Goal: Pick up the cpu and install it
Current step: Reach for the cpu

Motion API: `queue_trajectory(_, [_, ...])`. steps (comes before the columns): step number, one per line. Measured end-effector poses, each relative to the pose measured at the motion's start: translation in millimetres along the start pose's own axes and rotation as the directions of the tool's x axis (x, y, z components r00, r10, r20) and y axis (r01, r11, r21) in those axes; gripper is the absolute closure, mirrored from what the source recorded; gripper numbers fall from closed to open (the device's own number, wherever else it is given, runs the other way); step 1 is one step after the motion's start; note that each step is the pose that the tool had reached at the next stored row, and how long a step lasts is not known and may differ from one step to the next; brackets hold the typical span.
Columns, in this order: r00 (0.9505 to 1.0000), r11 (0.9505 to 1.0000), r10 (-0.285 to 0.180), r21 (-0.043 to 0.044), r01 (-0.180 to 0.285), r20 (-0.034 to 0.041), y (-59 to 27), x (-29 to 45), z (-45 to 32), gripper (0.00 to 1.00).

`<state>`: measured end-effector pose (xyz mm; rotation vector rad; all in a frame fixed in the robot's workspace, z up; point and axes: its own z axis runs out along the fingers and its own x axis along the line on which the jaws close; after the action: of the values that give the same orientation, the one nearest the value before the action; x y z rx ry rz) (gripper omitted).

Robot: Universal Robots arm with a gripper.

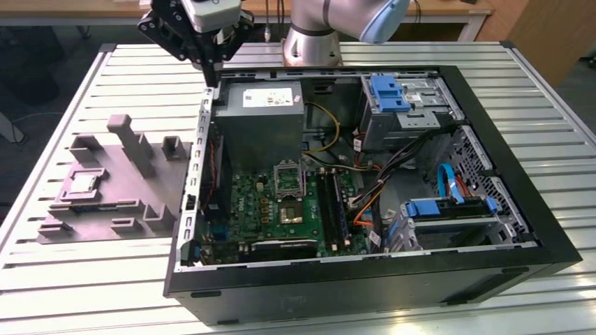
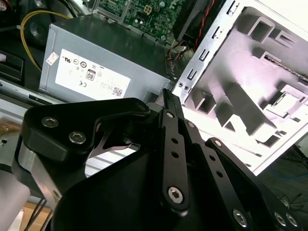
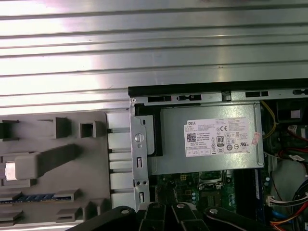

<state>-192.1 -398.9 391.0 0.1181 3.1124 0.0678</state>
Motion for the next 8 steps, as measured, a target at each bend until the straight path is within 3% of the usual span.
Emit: queue_trajectory(8, [1.0,1.0,0.0,0.0001,0.0,0.0,-0.3,3.8,0.2,0.89])
